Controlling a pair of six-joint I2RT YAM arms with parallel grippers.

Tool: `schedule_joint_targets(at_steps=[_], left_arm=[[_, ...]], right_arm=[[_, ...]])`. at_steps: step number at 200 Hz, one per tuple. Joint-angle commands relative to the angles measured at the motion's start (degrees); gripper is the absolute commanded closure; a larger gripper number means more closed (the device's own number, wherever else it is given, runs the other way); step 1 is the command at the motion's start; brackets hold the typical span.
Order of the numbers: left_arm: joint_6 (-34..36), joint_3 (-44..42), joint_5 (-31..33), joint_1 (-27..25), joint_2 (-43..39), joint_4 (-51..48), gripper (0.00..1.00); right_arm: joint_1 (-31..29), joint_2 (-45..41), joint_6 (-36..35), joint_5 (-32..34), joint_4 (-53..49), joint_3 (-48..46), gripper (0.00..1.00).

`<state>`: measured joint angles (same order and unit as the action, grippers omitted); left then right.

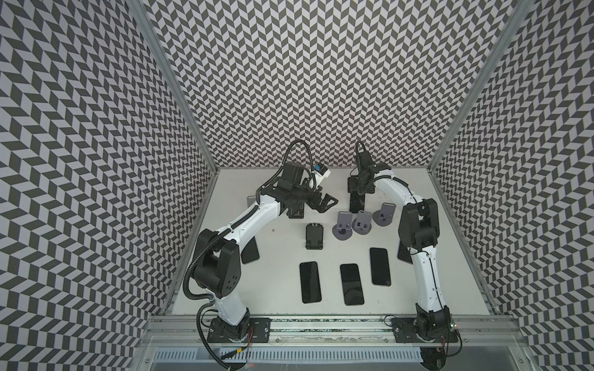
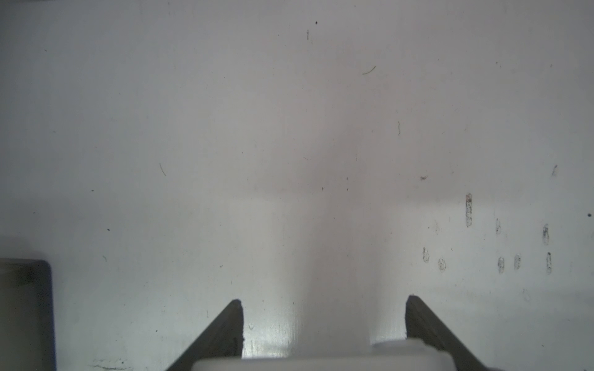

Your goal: Remove the phone from the phone stand

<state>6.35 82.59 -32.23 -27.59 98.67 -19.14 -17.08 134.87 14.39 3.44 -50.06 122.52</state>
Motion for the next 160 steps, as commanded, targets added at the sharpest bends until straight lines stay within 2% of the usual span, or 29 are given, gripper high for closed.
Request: schedule_joint_targets(at_steps=[1,160], left_arm=[[0.1,0.5,-0.7,0.6,0.5,0.8,0.00],[-1.1,1.1,-1.3,1.4,1.6,1.1,0.00]], right_arm=[[-0.2,1.9,-0.2,0.7,2.2,0.8,0.44],[-0.3,3.8,0.5,-0.7,4.8,-0.8,0.43]])
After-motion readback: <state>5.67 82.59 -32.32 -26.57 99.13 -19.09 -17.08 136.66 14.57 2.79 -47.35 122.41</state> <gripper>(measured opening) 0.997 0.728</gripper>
